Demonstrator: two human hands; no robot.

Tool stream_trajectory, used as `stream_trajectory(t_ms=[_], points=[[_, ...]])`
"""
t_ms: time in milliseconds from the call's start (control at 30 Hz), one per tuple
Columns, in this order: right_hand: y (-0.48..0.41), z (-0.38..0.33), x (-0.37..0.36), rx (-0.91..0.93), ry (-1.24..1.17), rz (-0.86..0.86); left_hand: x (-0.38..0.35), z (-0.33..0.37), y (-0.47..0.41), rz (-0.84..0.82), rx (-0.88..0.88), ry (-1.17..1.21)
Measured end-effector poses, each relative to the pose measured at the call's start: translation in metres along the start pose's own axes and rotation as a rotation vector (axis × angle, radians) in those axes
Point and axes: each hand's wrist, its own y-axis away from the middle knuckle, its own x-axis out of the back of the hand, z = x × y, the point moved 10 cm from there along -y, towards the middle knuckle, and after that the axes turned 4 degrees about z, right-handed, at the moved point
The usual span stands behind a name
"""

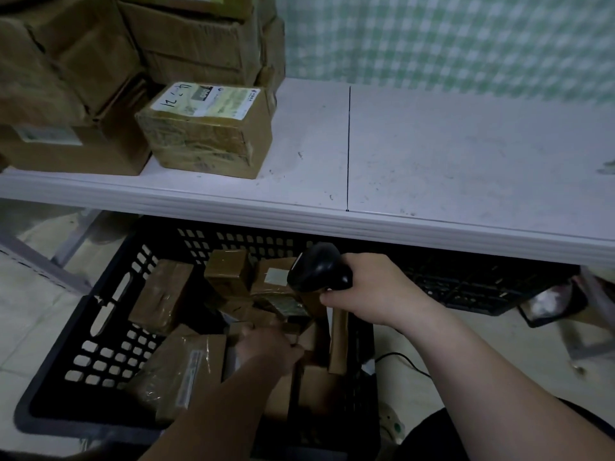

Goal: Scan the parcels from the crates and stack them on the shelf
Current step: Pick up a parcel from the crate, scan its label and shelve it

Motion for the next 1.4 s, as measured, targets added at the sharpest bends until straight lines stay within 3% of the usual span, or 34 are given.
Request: stream_trajectory(t_ms=[367,567,800,1000,1267,1400], points=[[0.009,-0.050,0.011,0.132,-0.139,-0.036,0.099,-0.112,0.031,0.232,0.145,1.010],[0.017,-0.063,0.020,0.089,-0.501,-0.034,0.143,-0.154,0.085,0.189,0.136,1.554],[0.024,-0.070,0.042,-0.046,-0.983,0.018,0.200,-0.155,0.124,0.188,-0.018,1.913],[0.026,-0.079,0.058,-0.089,-1.360,0.020,0.236,-0.114,0.133,0.036,-0.220,1.898],[0.016,-0.049,0.092,-0.096,-1.514,0.197,0.287,-0.079,0.134,0.269,-0.368,1.291],[0.014,-0.028,0.099,-0.126,-1.511,0.244,0.299,-0.056,0.130,0.306,-0.406,1.170]])
